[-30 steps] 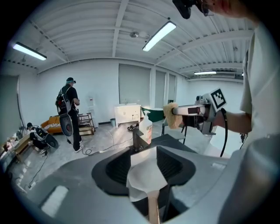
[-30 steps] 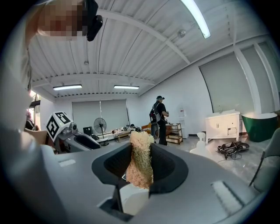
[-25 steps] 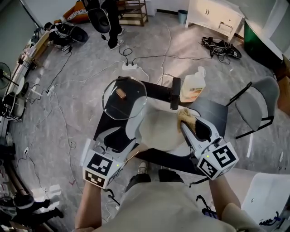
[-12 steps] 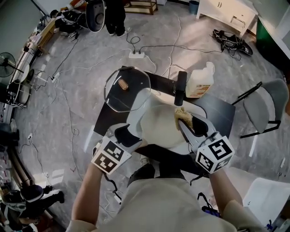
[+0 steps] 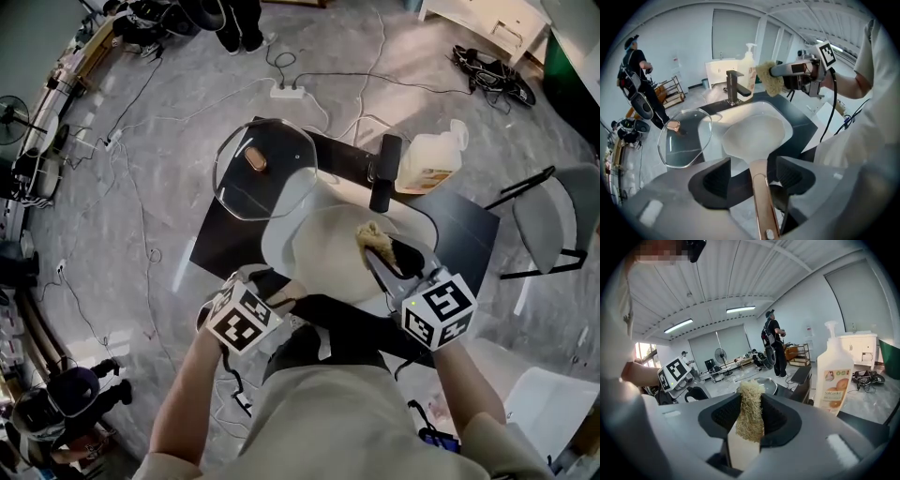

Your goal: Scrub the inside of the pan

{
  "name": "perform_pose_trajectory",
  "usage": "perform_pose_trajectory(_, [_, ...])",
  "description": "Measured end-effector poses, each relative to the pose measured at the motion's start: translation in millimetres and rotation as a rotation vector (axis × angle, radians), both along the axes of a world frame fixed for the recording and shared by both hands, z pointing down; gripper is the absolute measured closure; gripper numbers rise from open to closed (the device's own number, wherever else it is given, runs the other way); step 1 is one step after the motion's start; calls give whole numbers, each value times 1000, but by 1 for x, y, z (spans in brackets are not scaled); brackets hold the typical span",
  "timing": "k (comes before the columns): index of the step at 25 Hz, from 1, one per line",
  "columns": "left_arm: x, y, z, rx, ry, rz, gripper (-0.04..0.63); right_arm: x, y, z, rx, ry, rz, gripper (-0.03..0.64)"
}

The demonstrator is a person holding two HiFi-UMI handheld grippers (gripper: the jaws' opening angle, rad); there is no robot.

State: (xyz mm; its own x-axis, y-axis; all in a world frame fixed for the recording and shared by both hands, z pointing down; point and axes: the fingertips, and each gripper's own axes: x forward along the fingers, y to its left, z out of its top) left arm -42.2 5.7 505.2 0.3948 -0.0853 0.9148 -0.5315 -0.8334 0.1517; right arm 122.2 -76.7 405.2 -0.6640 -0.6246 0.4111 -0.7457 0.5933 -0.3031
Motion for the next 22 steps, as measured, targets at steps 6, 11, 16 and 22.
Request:
perform_pose_trajectory(6, [-6,26,39,-128,-88,73,261,-10,3,37,-70,32,-51,483])
perform_pose_trajectory(11, [-8,36,66,-213,-118,74,261,-17,9,71,-134,73,-106,483])
perform_pose_trajectory(16, [-11,46,90,-292,-160,108,261,-23,13,89,-178,79,-142,483])
perform_pose_trajectory(22, [-9,58,104,-360,-192,173,272,-33,23,112,-233,101,-227,483])
